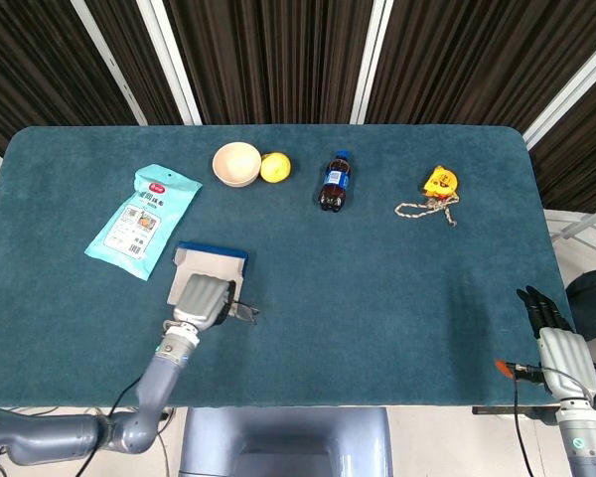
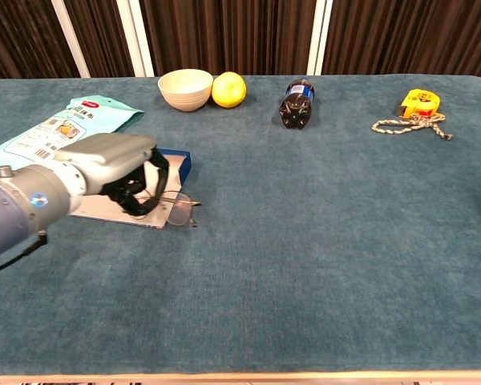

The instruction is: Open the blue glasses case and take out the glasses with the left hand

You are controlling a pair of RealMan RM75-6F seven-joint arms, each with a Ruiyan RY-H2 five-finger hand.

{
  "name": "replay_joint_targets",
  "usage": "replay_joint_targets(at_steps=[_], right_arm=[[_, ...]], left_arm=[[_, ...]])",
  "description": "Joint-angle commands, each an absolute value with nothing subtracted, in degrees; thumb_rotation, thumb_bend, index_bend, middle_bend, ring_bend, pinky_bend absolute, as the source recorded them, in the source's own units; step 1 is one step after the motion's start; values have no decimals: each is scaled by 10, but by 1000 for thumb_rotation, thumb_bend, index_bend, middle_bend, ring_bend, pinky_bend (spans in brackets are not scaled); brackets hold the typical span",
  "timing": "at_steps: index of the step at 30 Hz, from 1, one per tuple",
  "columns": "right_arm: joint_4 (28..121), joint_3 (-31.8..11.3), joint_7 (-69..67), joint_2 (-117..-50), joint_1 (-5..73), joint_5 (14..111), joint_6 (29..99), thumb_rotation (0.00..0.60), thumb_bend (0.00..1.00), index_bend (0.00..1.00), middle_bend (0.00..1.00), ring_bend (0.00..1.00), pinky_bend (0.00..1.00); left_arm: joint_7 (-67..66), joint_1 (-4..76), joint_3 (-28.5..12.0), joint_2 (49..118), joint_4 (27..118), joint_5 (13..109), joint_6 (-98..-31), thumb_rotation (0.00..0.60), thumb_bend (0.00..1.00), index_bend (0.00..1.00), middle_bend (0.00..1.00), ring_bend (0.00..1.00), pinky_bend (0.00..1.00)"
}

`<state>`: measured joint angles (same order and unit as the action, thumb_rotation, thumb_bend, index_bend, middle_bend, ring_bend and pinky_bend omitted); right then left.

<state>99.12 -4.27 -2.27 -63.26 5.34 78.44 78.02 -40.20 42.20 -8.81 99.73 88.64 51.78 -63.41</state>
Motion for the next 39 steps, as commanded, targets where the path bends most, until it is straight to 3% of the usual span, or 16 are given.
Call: replay_joint_targets(at_steps=[1,11,17,24,30,34,39], right_arm=[[991,-43,-23,-632,53,784,780,600,143,0,0,0,208],[990,-43,-24,-633,54,784,779,600,148,0,0,0,208],[989,-43,-25,-633,54,784,779,600,149,0,0,0,208],[989,-43,-25,-632,54,785,780,600,149,0,0,0,208],[990,-43,-24,-632,54,786,781,600,148,0,0,0,208],[989,-43,-23,-632,53,785,782,600,149,0,0,0,208],[986,-43,-18,-633,54,785,781,600,148,0,0,0,208]], left_arm=[[-416,438,-100,1025,879,512,-634,600,510,622,1000,971,1000],[-444,481,-130,1109,820,495,-632,600,495,597,1000,970,1000],[-449,491,-137,1134,796,489,-633,600,317,457,1000,960,1000],[-439,484,-131,1118,814,510,-644,600,277,382,1000,942,1000],[-429,457,-115,1054,876,539,-670,600,277,346,977,881,975],[-393,416,-94,978,947,579,-706,600,277,312,760,681,765],[-341,348,-34,865,1022,650,-758,600,275,196,364,339,451]])
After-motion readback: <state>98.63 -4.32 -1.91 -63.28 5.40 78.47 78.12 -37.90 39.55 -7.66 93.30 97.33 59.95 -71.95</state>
